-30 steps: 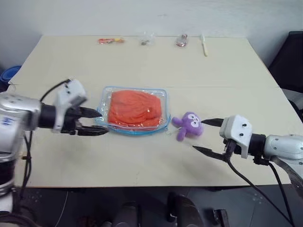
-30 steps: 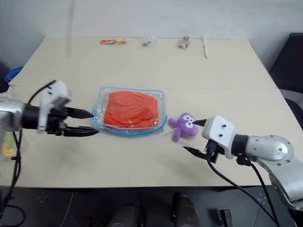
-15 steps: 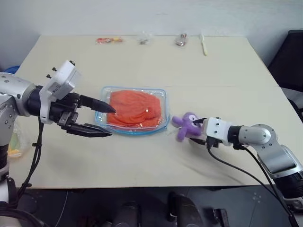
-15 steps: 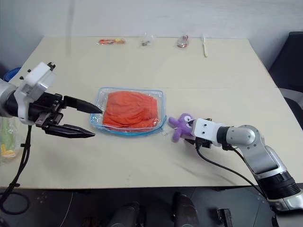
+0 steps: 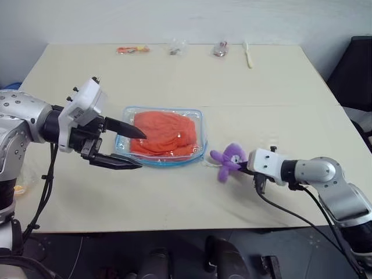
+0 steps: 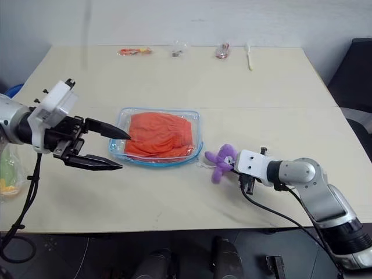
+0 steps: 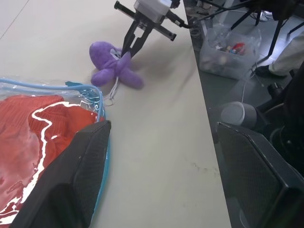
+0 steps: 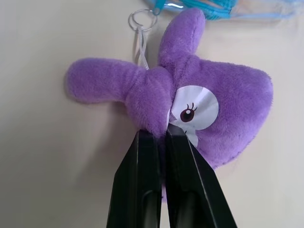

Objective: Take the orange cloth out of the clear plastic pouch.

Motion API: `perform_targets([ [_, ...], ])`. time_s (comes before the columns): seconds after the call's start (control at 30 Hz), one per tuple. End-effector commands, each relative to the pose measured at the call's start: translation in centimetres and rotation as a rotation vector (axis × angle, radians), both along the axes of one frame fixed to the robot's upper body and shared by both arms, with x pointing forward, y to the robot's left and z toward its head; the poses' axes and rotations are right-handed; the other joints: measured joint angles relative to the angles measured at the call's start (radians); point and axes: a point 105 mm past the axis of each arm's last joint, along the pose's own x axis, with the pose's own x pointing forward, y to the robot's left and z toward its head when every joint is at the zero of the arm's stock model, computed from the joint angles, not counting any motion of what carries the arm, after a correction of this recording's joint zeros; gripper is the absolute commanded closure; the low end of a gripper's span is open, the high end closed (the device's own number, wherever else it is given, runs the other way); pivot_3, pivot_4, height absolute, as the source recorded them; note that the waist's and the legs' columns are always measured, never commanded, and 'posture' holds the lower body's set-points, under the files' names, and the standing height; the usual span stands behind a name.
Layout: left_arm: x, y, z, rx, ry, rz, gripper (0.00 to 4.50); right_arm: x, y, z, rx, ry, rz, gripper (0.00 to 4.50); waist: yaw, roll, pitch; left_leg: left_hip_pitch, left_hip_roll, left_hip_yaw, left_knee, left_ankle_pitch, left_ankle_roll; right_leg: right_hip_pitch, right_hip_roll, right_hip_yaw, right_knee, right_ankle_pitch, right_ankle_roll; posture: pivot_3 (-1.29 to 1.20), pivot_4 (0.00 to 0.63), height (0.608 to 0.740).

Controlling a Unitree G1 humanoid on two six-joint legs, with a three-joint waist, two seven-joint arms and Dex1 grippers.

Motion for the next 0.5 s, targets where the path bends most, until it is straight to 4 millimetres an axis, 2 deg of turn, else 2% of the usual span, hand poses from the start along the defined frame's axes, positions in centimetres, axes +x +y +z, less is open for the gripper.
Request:
perform_targets([
  [0.03,-0.1,-0.2,0.9,-0.007,-0.045,-0.016,0.74,-1.1,0.3,1.4,0.036,0.045,-0.054,4.48,-0.001,0.0,0.0,0.0,0.0,0.0,0.0,0.0,0.0,0.0,0.0,0.0,0.0,0.0,0.0,0.0,0.15,0.74],
  [0.2,-0.1,-0.7,0.8,-0.015,-0.049,-0.033,0.74,-2.0,1.3,1.5,0.118,0.125,-0.187,4.48,0.001,0.0,0.0,0.0,0.0,0.0,0.0,0.0,0.0,0.0,0.0,0.0,0.0,0.0,0.0,0.0,0.15,0.74],
  [0.3,0.0,-1.0,0.6,-0.024,-0.047,-0.043,0.74,-3.1,2.7,0.5,0.178,0.194,-0.247,4.48,0.001,0.0,0.0,0.0,0.0,0.0,0.0,0.0,0.0,0.0,0.0,0.0,0.0,0.0,0.0,0.0,0.15,0.74],
  [0.5,0.0,-1.4,0.3,-0.021,-0.042,-0.07,0.74,-4.3,4.2,-0.7,0.239,0.271,-0.336,4.48,0.0,0.0,0.0,0.0,-0.001,0.0,0.0,0.0,0.0,0.0,0.0,0.001,0.0,0.0,0.0,0.0,0.15,0.74],
])
